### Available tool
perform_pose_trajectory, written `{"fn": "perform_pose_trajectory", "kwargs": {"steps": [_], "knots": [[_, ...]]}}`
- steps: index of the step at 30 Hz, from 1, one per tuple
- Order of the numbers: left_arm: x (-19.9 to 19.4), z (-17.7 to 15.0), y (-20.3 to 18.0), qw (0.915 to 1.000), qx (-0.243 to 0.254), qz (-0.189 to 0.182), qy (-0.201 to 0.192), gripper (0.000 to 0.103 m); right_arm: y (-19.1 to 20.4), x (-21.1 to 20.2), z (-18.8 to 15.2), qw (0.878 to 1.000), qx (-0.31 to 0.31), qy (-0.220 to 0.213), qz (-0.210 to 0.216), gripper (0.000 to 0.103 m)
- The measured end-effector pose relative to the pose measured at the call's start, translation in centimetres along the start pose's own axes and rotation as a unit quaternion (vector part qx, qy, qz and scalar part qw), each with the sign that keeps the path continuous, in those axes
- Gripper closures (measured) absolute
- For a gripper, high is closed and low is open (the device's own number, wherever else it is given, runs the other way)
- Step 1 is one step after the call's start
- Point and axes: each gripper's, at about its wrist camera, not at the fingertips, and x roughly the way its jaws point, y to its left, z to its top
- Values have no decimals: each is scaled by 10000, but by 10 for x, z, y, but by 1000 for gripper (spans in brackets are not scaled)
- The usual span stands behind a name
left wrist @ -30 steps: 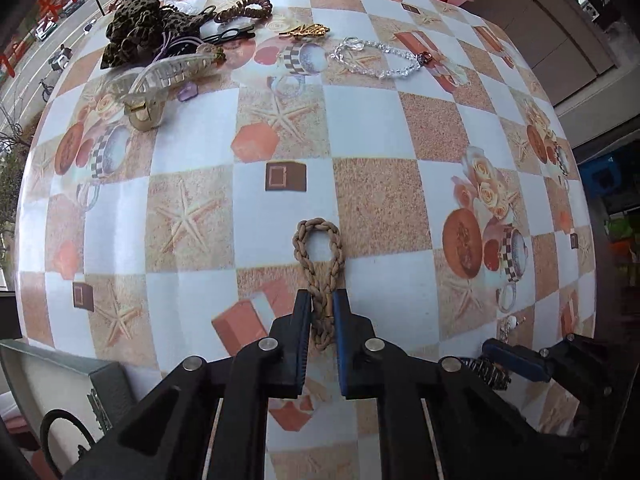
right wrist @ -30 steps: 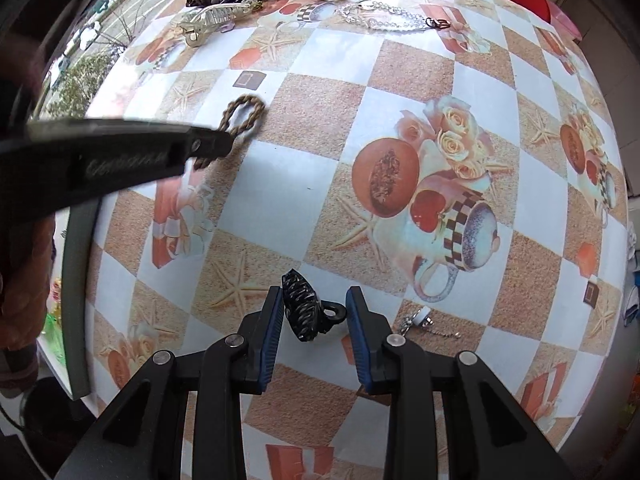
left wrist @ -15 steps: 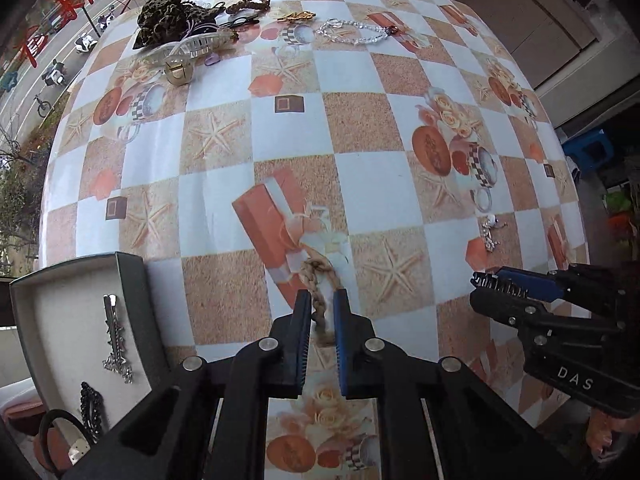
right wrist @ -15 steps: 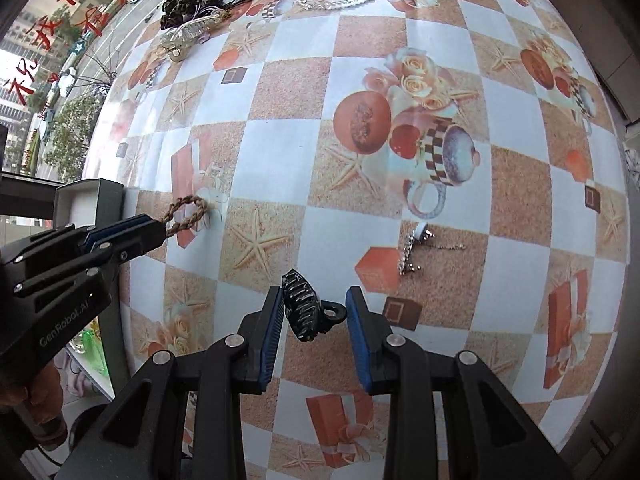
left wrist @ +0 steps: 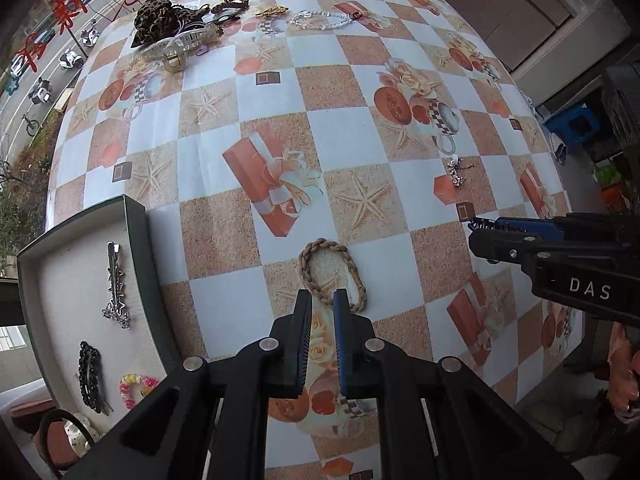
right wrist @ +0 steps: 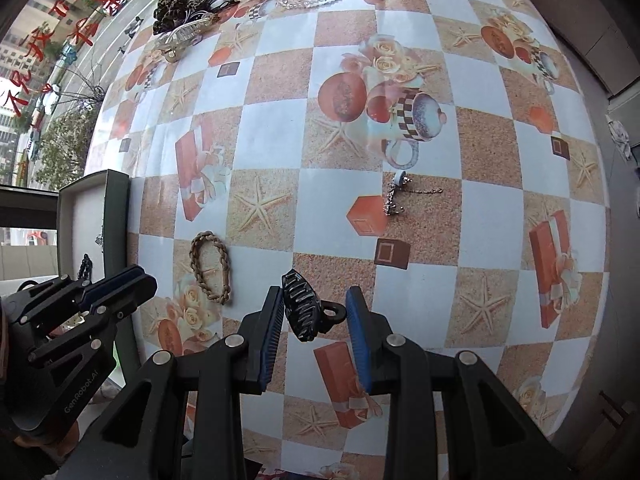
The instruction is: Organize jewelry
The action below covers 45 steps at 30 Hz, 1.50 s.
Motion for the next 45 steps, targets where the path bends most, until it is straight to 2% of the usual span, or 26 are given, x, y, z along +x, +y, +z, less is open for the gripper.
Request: {"fn": "perform_pose_trajectory", "kwargs": {"steps": [12, 23, 28, 32, 37, 39, 40, 41, 42, 43, 45], "knots": [[-19, -4, 8, 9996, 63, -162, -205, 88, 6, -8, -2, 9999, 51, -104, -59, 68], [-35, -10, 37, 9976, -444, -432, -308, 88, 12, 0, 1, 10000, 10, -56, -17, 68], [-31, -13, 47, 9969, -643, -380, -261, 88, 20, 5, 1, 10000, -68, 37, -6, 68], [-19, -9, 41, 9974, -634, -299, -161, 88, 25, 7, 2, 9998, -149, 90, -46, 68], [3, -7, 21, 9990, -438, 112, 48, 88, 24, 10, 2, 9996, -196, 153, -97, 68], [12, -7, 19, 9986, -484, 125, 199, 88, 21, 12, 1, 9997, -154, 177, -91, 68], [15, -8, 19, 9982, -520, 124, 263, 83, 19, 13, 1, 9997, -129, 191, -86, 68], [18, -8, 19, 9979, -555, 157, 298, 72, 17, 13, 0, 9997, -111, 201, -84, 68], [19, -9, 19, 9975, -599, 233, 291, 34, 15, 14, -1, 9997, -93, 209, -76, 68], [19, -10, 19, 9969, -654, 372, 224, 3, 14, 14, -1, 9997, -72, 214, -70, 68], [16, -10, 18, 9961, -655, 593, 48, 0, 11, 13, -3, 9997, -38, 219, -58, 68]]}}
